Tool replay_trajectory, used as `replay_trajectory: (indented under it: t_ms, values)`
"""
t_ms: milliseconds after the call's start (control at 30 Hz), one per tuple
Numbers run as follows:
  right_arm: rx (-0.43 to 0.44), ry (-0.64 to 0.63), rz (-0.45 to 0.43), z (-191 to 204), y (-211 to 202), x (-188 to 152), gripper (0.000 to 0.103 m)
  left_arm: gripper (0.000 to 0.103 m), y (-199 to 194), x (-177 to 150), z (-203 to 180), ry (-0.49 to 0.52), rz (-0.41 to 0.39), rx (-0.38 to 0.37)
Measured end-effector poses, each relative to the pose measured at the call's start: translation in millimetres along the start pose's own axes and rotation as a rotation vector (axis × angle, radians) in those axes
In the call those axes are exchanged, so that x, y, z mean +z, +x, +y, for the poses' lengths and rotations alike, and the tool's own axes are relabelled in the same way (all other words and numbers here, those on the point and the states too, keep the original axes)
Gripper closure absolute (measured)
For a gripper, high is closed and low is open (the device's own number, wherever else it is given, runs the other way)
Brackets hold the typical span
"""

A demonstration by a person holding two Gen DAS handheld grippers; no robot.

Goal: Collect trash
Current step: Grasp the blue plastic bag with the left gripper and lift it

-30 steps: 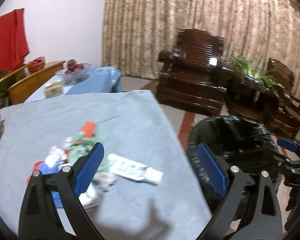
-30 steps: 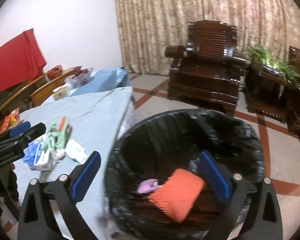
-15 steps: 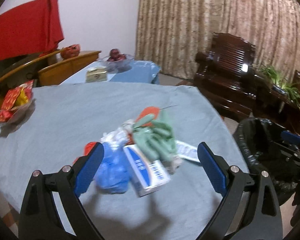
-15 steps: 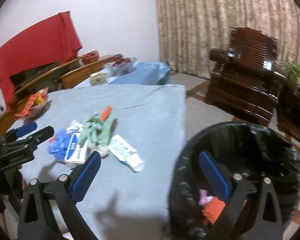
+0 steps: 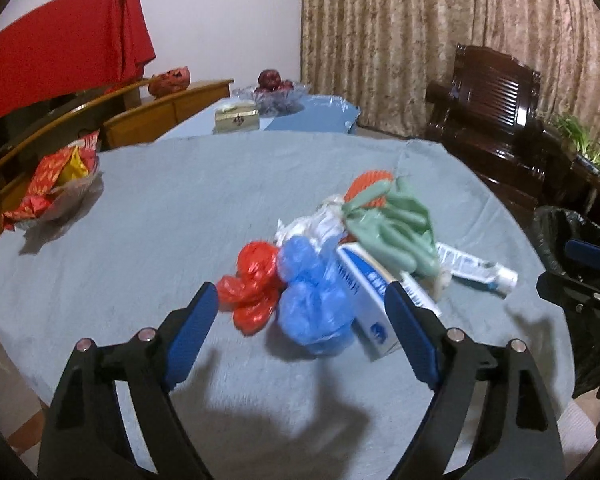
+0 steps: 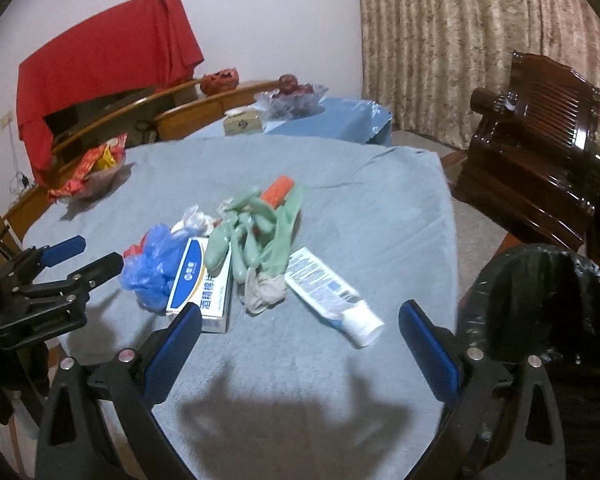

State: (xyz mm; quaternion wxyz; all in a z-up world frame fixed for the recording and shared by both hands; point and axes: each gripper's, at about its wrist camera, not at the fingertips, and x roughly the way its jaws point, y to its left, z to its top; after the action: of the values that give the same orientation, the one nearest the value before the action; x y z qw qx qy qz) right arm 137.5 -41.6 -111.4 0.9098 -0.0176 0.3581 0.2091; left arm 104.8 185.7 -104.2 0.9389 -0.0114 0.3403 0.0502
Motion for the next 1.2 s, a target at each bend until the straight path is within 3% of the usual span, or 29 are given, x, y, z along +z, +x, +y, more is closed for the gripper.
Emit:
replay_trajectory:
  t_ms: [500, 567, 667, 767, 1200]
  values:
    - [-0.010, 0.001, 0.060, 0, 23, -8, 0.006, 0.033, 52, -15, 1, -0.019, 0.082, -0.038]
    - [-0.012, 0.000, 0.061, 0, 24, -8, 0.006, 0.050, 59, -15, 1, -0.024, 0.100, -0.066]
    - [-0.012, 0.000, 0.061, 0, 24, -8, 0.006, 0.065, 67, -14, -1, -0.031, 0.121, -0.097]
    - [-0.013, 0.001, 0.060, 0, 25, -8, 0.006, 0.072, 67, -14, -2, -0.032, 0.112, -0.101]
    - [0.011, 0.042, 0.022, 9, 22, -3, 0.007, 0.076, 28, -12, 7, -0.035, 0.046, -0.085]
